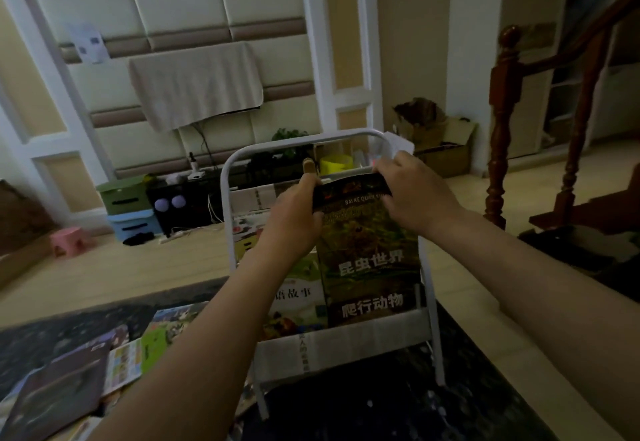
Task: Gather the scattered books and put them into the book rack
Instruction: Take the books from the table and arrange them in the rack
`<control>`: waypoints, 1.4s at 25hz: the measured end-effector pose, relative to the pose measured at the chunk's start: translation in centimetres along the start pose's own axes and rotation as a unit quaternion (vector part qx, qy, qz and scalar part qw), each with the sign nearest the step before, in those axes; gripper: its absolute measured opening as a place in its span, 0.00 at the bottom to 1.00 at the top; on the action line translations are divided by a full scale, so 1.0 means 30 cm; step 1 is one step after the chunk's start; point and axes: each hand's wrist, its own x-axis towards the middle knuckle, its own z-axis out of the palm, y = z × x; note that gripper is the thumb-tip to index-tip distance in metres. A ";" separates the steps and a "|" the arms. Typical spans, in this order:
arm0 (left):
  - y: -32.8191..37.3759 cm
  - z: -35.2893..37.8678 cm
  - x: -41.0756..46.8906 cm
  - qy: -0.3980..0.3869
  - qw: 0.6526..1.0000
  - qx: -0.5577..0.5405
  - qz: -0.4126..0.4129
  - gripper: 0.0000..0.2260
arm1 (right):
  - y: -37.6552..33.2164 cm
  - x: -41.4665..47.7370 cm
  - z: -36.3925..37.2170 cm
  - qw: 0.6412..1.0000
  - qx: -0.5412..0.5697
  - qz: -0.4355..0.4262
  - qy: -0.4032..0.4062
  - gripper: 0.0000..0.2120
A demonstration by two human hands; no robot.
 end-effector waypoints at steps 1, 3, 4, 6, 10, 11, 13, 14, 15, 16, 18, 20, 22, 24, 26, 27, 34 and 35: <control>-0.004 0.017 0.009 0.002 1.000 0.011 0.002 0.21 | 0.013 0.000 0.018 1.000 -0.009 -0.004 0.010 0.15; -0.017 0.052 0.018 0.000 0.999 0.037 0.004 0.23 | 0.036 -0.008 0.057 0.999 -0.034 -0.020 0.017 0.15; -0.026 0.070 0.018 -0.003 0.999 0.048 0.004 0.22 | 0.046 -0.015 0.075 0.998 -0.048 -0.031 0.023 0.15; -0.047 0.108 0.013 -0.012 0.997 0.079 0.007 0.16 | 0.061 -0.033 0.110 0.995 -0.077 -0.051 0.038 0.12; -0.089 0.174 -0.015 -0.007 0.990 0.142 0.003 0.14 | 0.072 -0.071 0.202 0.990 -0.101 -0.087 0.034 0.06; -0.096 0.190 -0.023 -0.003 0.988 0.154 0.004 0.15 | 0.076 -0.079 0.226 0.991 -0.100 -0.089 0.025 0.06; -0.105 0.215 -0.031 0.001 0.985 0.170 0.006 0.16 | 0.082 -0.088 0.254 0.992 -0.093 -0.089 0.007 0.08; -0.107 0.224 -0.035 -0.001 0.985 0.172 0.002 0.17 | 0.084 -0.091 0.262 0.992 -0.090 -0.089 -0.003 0.09; -0.109 0.232 -0.039 -0.006 0.985 0.173 -0.005 0.19 | 0.085 -0.094 0.269 0.992 -0.093 -0.088 -0.013 0.11; -0.111 0.237 -0.043 -0.013 0.984 0.176 -0.009 0.20 | 0.084 -0.097 0.275 0.991 -0.099 -0.089 -0.019 0.13; -0.114 0.247 -0.052 -0.024 0.983 0.182 -0.007 0.21 | 0.080 -0.105 0.288 0.990 -0.103 -0.091 -0.036 0.20; -0.115 0.255 -0.064 -0.025 0.983 0.180 0.009 0.21 | 0.078 -0.112 0.299 0.989 -0.103 -0.087 -0.052 0.24; -0.119 0.260 -0.073 -0.022 0.984 0.178 0.016 0.24 | 0.077 -0.112 0.307 0.990 -0.104 -0.082 -0.052 0.25; -0.126 0.271 -0.083 -0.023 0.983 0.182 0.009 0.27 | 0.072 -0.112 0.323 0.991 -0.103 -0.072 -0.046 0.25; -0.133 0.285 -0.097 -0.023 0.983 0.180 0.001 0.30 | 0.065 -0.119 0.343 0.993 -0.093 -0.054 -0.039 0.25; -0.137 0.291 -0.102 -0.019 0.984 0.175 -0.001 0.31 | 0.061 -0.124 0.350 0.995 -0.085 -0.046 -0.035 0.25; -0.134 0.292 -0.098 -0.023 0.984 0.176 -0.011 0.31 | 0.046 -0.123 0.348 0.997 -0.056 -0.011 -0.044 0.26; -0.129 0.288 -0.097 -0.021 0.986 0.163 -0.014 0.30 | 0.037 -0.125 0.338 0.997 -0.055 -0.008 -0.047 0.27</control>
